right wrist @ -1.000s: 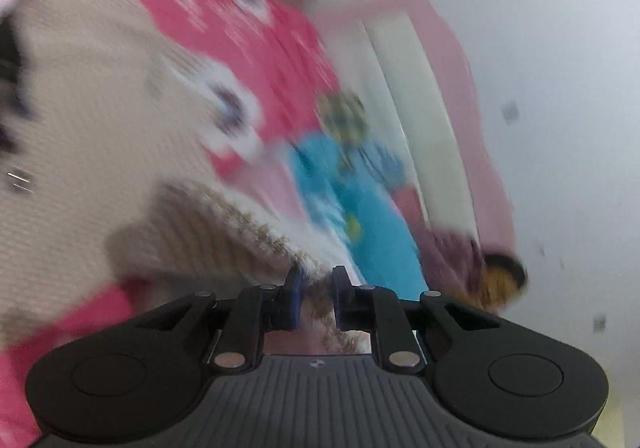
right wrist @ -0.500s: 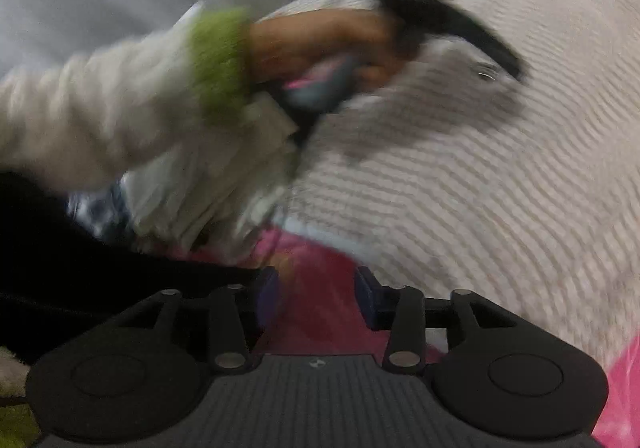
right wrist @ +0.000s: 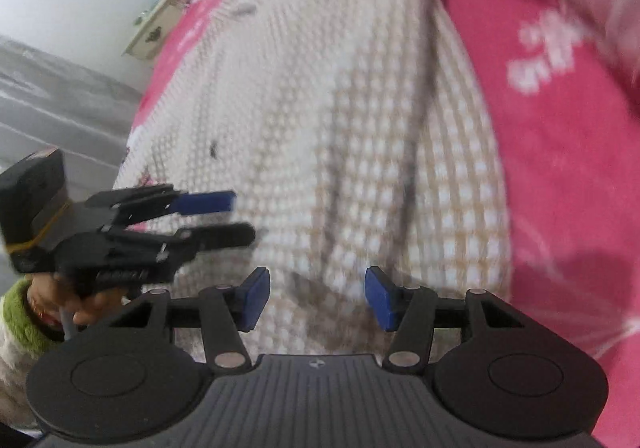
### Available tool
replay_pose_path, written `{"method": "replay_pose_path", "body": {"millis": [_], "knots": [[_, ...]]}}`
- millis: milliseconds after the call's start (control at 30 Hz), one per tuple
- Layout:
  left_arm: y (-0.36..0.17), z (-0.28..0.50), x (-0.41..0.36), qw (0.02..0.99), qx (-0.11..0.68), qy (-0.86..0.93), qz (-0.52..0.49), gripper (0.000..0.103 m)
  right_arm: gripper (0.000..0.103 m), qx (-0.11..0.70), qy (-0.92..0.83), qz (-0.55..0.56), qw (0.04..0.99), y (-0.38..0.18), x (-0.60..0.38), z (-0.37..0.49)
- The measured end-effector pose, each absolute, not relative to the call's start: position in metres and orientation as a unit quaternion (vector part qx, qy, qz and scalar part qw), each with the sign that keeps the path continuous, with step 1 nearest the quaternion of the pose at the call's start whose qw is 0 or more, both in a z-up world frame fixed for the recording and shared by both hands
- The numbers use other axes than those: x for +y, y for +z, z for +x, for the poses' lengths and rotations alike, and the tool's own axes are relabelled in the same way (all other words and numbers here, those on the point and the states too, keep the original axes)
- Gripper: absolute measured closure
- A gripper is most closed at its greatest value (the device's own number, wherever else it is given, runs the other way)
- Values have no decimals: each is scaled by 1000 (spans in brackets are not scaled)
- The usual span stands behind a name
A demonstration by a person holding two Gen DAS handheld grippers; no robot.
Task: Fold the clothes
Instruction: 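Lay the hem down and open the right gripper, then move both open grippers back over the cardigan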
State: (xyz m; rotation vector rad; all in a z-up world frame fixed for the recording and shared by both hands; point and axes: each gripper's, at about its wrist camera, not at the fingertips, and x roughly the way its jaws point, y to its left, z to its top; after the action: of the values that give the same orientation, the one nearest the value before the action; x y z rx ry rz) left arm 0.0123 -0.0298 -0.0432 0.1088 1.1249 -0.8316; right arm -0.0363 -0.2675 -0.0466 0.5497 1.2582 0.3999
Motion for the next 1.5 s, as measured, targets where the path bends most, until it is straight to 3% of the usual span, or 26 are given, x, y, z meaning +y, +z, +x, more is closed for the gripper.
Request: {"method": "replay_pose_path", "body": {"millis": [200,267,300,367,400,467,667,800,900,1000,1067,1200,1500], "knots": [[-55,-1,-37,753,539,-377,21,53,46,585,190,263,744,-73,-268,-37],[-55,-3,-38,757,538,-371,15,59,47,584,199,266,741,-71,-265,-37],[-56,-5,-38,758,538,-368,11,64,54,583,204,261,742,-71,-263,-37],[-56,-7,-40,762,538,-360,6,89,69,575,211,233,755,-68,-256,-39],[-53,-8,-39,767,534,-355,5,93,80,567,217,222,763,-63,-252,-36],[-43,-8,-35,772,531,-348,-22,98,85,546,232,210,777,-42,-251,-37],[-12,-27,-25,761,525,-376,-63,99,86,525,269,159,792,9,-262,-56],[-35,-41,-44,758,533,-375,-8,99,85,558,248,111,784,-21,-258,-63],[-59,-45,-56,746,555,-368,22,98,76,590,227,80,771,-49,-255,-64],[-53,-46,-56,741,551,-382,39,90,65,578,220,34,785,-31,-254,-68],[-48,-39,-50,731,560,-387,43,77,64,547,215,-23,809,-12,-252,-72],[-31,-11,-30,728,564,-390,12,72,64,475,229,-94,845,9,-242,-73],[-19,105,-46,826,462,-322,-30,70,64,428,287,-197,834,-60,-202,-67]]}}
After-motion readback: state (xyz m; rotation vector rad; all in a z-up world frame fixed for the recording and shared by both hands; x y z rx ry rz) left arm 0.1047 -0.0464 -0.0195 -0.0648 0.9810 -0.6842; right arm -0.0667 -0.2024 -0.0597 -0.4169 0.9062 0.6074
